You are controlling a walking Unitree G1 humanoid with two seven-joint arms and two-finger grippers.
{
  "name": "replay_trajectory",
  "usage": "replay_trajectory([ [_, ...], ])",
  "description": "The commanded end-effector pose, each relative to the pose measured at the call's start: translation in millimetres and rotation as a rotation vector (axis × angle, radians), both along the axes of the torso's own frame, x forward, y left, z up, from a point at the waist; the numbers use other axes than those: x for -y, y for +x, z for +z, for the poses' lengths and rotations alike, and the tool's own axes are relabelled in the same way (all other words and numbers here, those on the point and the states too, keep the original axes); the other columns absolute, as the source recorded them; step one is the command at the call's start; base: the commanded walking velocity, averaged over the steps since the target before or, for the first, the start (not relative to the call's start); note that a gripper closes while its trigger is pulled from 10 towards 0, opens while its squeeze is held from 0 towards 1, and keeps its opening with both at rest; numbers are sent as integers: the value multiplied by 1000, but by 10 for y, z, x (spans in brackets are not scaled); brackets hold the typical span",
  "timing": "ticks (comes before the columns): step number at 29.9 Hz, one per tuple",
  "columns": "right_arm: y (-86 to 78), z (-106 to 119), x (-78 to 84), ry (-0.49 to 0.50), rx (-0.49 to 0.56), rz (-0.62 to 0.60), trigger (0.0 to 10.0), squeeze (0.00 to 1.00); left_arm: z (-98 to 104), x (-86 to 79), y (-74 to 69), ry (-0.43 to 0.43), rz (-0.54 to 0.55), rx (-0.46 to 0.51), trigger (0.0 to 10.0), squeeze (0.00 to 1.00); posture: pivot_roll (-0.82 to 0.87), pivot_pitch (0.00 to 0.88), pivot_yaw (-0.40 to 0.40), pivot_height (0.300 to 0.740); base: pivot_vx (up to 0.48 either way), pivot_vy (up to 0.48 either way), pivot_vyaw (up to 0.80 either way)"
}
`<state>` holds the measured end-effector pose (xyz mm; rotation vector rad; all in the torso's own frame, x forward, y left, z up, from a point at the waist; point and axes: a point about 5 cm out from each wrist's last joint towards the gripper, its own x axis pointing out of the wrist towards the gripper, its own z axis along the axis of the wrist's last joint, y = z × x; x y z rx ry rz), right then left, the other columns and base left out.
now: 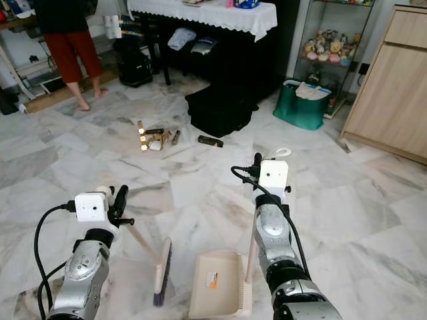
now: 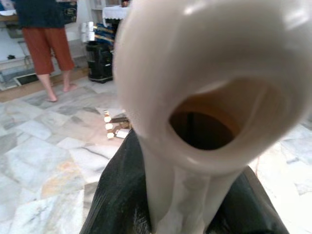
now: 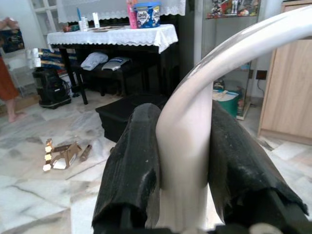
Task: Sweep floor
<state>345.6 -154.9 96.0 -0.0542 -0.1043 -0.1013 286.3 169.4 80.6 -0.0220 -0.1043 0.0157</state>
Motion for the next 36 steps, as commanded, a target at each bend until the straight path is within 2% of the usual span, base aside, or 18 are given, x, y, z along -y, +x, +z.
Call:
replay_trajectory([
  [1, 44, 113, -15, 5, 45, 4, 10000, 0, 139, -9, 67, 4, -2, 60, 10000, 0, -5, 0, 65, 740, 259, 0, 0],
  [13, 77, 169, -27, 0, 59, 12, 10000, 0, 199, -122, 106, 18, 35, 78, 10000, 0, -2, 0, 75, 740, 284, 0, 0],
  [18, 75, 133, -50, -47, 31, 27, 10000, 0, 217, -130, 121, 22, 37, 84, 10000, 0, 6, 0, 78, 740, 305, 0, 306],
  [20, 74, 125, -47, -29, 25, 20, 10000, 0, 227, -129, 127, 22, 39, 86, 10000, 0, 10, 0, 79, 740, 304, 0, 800],
  [36, 81, 132, -45, 3, 28, 8, 10000, 0, 203, -208, 107, 7, 82, 87, 10000, 0, 13, 0, 86, 740, 305, 0, 0],
])
